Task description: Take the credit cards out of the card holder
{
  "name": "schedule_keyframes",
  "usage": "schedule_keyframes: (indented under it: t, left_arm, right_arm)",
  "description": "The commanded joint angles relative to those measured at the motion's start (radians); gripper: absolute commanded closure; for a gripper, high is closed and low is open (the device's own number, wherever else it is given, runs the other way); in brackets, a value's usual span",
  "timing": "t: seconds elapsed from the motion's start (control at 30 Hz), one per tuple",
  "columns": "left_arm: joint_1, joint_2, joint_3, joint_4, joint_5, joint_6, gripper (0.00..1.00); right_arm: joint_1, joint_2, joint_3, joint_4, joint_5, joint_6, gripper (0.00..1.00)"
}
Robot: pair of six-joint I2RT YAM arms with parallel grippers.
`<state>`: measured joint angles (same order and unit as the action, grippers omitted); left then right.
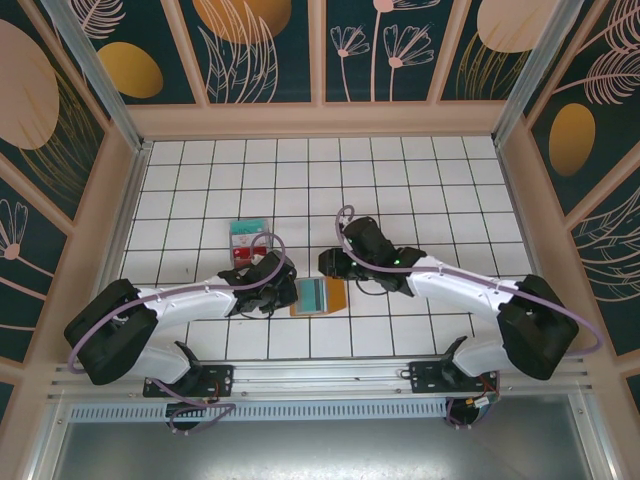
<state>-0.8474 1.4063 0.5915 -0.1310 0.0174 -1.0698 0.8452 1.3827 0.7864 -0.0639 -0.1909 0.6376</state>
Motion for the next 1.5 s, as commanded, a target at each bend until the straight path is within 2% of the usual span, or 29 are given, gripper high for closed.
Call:
schedule_keyframes:
  t: [0.0,0.2,0.6,1.1,1.4,1.47]
  left_arm:
    - [-0.003,-0.002,-0.004,0.009,-0.009,-0.001,0.90]
    - [-0.004,-0.016,-0.005,0.020,-0.001,-0.001,0.91]
    - [-0.007,-0.001,-0.021,0.075,0.039,0.009,0.95]
    - [-0.011,0.046,-0.023,0.070,0.059,0.003,0.99]
    - [-0.013,0.062,-0.017,0.067,0.067,0.005,1.00]
    - [-0.013,0.062,-0.015,0.065,0.065,0.007,1.00]
  right_arm:
    - [0.009,0.056,-0.003,0.036,-0.102,0.031,0.75]
    - [-0.013,0.123,-0.084,0.097,-0.189,0.052,0.77]
    - [-0.058,0.184,-0.169,0.207,-0.285,0.081,0.78]
    - [-0.077,0.256,-0.161,0.253,-0.336,0.082,0.82]
    - [-0.077,0.266,-0.158,0.279,-0.367,0.082,0.79]
    - [-0.077,0.273,-0.156,0.279,-0.370,0.080,0.81]
